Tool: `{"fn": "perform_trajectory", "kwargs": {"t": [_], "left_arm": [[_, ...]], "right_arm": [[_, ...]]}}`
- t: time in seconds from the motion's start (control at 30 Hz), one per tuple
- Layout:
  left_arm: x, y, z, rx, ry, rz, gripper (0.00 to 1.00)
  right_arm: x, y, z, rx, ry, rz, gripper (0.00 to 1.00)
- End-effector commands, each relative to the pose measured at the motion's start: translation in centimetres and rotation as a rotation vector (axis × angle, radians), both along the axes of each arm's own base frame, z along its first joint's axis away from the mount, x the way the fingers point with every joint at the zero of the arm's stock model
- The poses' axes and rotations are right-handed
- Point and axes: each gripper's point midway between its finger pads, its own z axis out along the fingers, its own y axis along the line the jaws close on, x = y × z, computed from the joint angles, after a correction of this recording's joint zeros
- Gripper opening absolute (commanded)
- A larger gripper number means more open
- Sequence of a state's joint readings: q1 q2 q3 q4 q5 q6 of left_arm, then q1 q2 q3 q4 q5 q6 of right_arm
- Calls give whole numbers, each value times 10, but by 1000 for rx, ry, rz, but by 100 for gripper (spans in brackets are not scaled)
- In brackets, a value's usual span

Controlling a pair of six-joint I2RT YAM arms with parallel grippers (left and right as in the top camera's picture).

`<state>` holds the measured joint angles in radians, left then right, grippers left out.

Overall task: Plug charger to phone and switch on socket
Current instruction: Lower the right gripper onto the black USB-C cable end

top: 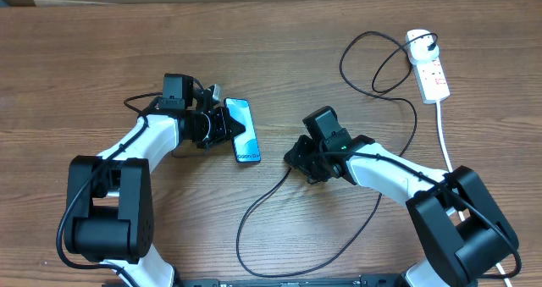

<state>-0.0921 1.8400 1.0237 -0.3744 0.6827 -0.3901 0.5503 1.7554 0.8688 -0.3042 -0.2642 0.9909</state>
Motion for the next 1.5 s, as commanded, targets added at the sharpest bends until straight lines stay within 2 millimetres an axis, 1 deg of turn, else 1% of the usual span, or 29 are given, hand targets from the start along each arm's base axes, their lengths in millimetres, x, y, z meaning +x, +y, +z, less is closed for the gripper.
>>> {"fn": "perform_trajectory", "kwargs": {"t": [0.0, 0.07, 0.43, 0.8, 0.87, 1.2, 1.47], "left_arm": [[0, -6, 3, -24, 0, -16, 4], [-1, -6, 3, -23, 3, -16, 4], [-1, -6, 3, -23, 4, -16, 4], [-2, -6, 3, -22, 9, -16, 4], [-2, -6, 3, -22, 9, -16, 4], [-2, -6, 3, -22, 10, -15, 4], [-2, -6, 3, -22, 10, -15, 4]], "right_arm": [[-4, -1, -13, -14, 38, 0, 26], [-4, -1, -13, -15, 38, 0, 20], [-1, -4, -14, -31, 24, -10, 17], [1, -8, -15, -50, 13, -20, 19], [2, -9, -15, -56, 9, -21, 21], [8, -20, -16, -64, 13, -54, 22], [7, -19, -15, -58, 11, -34, 22]]}}
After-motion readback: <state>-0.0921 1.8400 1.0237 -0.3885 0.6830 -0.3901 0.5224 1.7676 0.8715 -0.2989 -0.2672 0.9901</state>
